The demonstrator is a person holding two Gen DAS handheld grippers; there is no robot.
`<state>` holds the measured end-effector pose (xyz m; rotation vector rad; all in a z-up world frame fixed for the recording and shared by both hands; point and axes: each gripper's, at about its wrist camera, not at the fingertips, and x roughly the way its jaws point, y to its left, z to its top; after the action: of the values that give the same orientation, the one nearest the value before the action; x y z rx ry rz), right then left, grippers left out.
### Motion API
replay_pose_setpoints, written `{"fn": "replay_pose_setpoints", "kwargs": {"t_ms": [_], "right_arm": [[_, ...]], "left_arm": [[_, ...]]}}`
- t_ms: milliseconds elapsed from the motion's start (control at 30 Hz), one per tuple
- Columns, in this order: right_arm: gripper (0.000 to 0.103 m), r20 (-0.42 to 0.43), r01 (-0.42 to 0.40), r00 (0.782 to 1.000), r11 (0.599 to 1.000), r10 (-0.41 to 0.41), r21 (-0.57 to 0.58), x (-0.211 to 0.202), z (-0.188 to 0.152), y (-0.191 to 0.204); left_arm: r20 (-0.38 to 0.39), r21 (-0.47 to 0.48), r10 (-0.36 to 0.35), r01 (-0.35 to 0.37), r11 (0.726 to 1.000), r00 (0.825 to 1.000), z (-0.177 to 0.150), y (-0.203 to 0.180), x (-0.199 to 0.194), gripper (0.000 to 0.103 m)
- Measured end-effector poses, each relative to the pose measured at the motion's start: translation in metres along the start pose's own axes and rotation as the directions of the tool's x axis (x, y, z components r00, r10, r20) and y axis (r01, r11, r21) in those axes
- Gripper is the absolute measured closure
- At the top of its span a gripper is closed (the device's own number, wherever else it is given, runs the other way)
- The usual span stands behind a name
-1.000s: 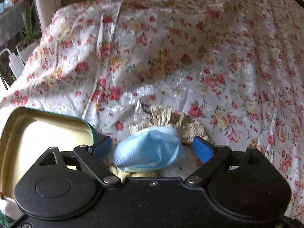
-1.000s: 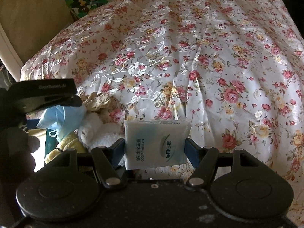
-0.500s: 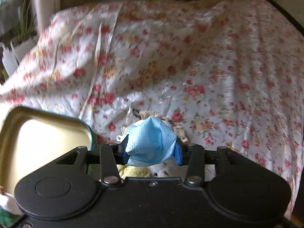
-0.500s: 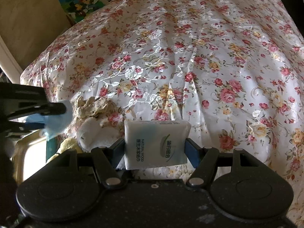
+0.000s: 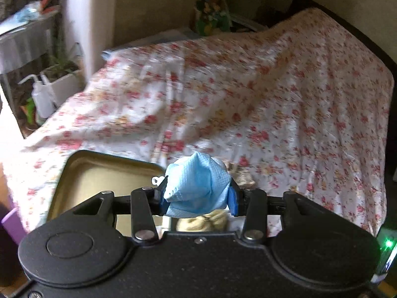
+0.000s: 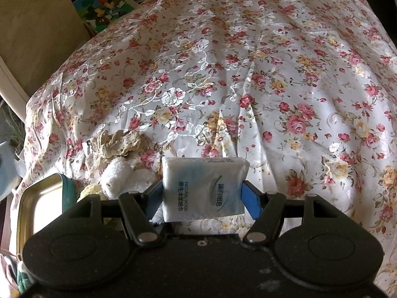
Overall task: Organize soft objects
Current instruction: 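Carry the mask into the gold tray with the left tool while the right tool drops the tissue pack there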
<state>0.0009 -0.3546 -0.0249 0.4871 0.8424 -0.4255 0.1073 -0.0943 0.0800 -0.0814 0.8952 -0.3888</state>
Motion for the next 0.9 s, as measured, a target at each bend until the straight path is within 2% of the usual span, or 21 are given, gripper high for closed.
{"fn": "replay_pose_setpoints", "kwargs": {"t_ms": [333, 433, 533, 767, 900], "right_arm": [[0.036, 0.063, -0.004, 0.998, 0.997, 0.009, -0.077, -0.015, -0.004, 0.018], [0.036, 0.106, -0.003, 0.994, 0.993, 0.016, -0.119, -0.025, -0.007, 0.029], [0.036, 0.123, -0.031, 0.991, 0.987, 0.051, -0.157, -0.035, -0.012, 0.042], [0.036, 0.128, -0.109, 0.981, 0.962, 0.145, -0.252, -0.059, -0.031, 0.085], [0.036, 0.084, -0.156, 0.979, 0.942, 0.188, -0.296, -0.062, -0.043, 0.115]], "left_arm": [[-0.018, -0.057, 0.067, -0.068, 0.996, 0.998, -0.008, 0.06, -0.031, 0.059], [-0.046, -0.075, 0.052, -0.056, 0.996, 0.998, -0.012, 0.076, -0.035, 0.059], [-0.064, -0.106, 0.042, -0.049, 0.993, 0.997, -0.017, 0.089, -0.037, 0.059], [-0.081, -0.085, 0.023, -0.03, 0.996, 0.996, -0.027, 0.097, -0.038, 0.059], [-0.083, -0.088, 0.023, -0.031, 0.996, 0.996, -0.026, 0.1, -0.033, 0.059]]}}
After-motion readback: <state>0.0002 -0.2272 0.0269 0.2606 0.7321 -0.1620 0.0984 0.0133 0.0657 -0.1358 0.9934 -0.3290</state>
